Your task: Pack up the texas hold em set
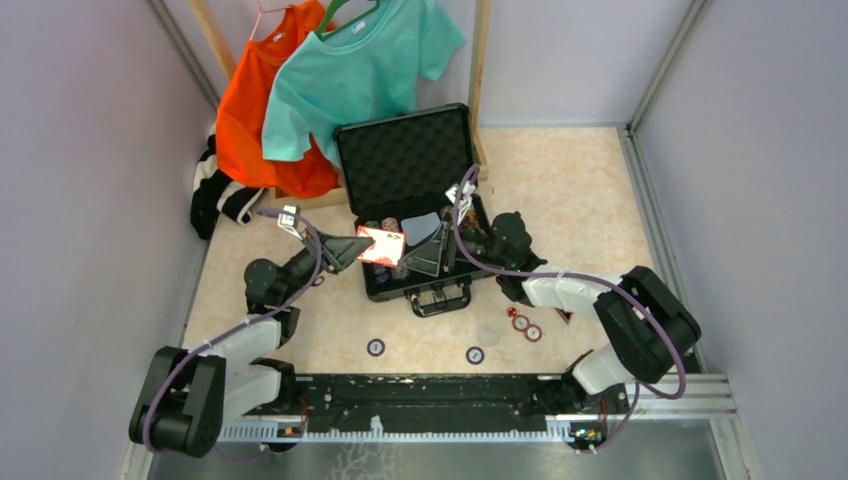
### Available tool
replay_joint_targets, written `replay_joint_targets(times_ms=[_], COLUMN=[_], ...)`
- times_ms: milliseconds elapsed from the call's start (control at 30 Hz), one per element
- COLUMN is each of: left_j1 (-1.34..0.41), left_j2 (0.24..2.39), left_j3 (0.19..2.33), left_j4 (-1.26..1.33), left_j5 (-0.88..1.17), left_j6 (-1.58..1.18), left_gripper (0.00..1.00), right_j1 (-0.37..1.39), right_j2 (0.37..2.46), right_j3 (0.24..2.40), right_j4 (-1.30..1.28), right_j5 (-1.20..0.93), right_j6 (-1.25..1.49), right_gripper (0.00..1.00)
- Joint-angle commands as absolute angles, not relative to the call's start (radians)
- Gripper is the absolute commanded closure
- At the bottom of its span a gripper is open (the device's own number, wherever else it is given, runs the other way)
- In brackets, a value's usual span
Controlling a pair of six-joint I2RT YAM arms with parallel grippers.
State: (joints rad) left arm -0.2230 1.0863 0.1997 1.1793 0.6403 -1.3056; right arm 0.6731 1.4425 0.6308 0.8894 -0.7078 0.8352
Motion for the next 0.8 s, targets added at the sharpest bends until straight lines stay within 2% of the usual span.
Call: replay_joint_targets(times_ms=[0, 133, 333, 400, 600, 767], left_j1=[-0.227, -0.228, -0.233, -0.235, -0.238, -0.238], left_j2=[1.088, 1.085, 1.081, 1.082, 1.085, 1.094], left_j3=[0.201, 0.192, 0.179, 0.175, 0.167, 0.151], left_j4=[1.305, 1.298, 1.29, 1.289, 1.276, 1.282], left_j5=[0.612, 0.605, 0.601, 0.599, 0.601, 0.607], left_j6=[-1.327, -1.321, -1.306, -1.302, -1.285, -1.284], left_gripper=[1.0, 1.0, 1.0, 1.0, 1.0, 0.91], right_j1=[0.688, 0.701, 0.709, 0.71, 0.71, 0.71], right_j2=[1.475, 1.505, 1.523, 1.529, 1.543, 1.544], right_j3=[0.692, 0.717, 0.741, 0.744, 0.745, 0.747], right_j4=[1.014, 1.05, 1.052, 1.057, 1.055, 1.065], right_j5=[-0.733, -0.741, -0.739, -0.741, -0.736, -0.739], right_j6=[0.871, 0.896, 0.901, 0.903, 0.905, 0.907], right_gripper=[0.33, 0.36, 0.6, 0.74, 1.0, 1.0])
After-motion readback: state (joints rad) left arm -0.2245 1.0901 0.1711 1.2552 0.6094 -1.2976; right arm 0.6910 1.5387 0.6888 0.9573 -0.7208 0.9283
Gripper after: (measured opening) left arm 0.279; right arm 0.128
